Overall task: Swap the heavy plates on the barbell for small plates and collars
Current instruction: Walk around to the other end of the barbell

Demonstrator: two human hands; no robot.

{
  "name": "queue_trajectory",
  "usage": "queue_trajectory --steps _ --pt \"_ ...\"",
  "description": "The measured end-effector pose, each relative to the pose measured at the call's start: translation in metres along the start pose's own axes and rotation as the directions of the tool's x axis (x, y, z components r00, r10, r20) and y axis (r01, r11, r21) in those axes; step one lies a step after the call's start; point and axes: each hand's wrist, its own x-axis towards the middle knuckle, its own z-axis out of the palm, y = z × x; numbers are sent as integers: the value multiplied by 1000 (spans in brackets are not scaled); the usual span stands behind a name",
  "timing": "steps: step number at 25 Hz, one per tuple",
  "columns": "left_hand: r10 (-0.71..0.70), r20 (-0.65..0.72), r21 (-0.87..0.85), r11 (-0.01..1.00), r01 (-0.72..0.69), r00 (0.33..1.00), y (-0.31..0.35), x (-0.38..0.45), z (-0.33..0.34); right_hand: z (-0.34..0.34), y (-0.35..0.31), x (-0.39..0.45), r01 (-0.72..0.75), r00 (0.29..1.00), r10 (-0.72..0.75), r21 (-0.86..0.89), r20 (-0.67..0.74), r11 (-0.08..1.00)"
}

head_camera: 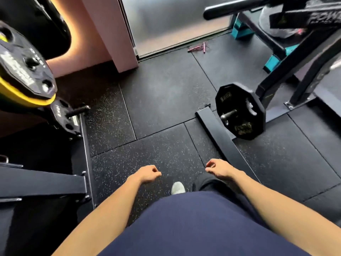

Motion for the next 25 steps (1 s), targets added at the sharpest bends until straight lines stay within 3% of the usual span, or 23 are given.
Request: queue_trajectory --steps 6,12,17,25 --pt "-55 29 -92 994 57 998 24 52 -63 -83 -24 88 34 997 -26 -120 66 992" --pt "-225 -3 -344 915 210 974 51 86 -105 -168 -67 169 180 978 -144 -266 150 947" --pt "-400 -56 -640 718 274 915 66 86 -113 -212 -132 223 402 908 -289 -443 303 801" --pt "-568 39 -881 369 297 822 30 63 -72 -179 -248 251 612 787 -355 -565 505 554"
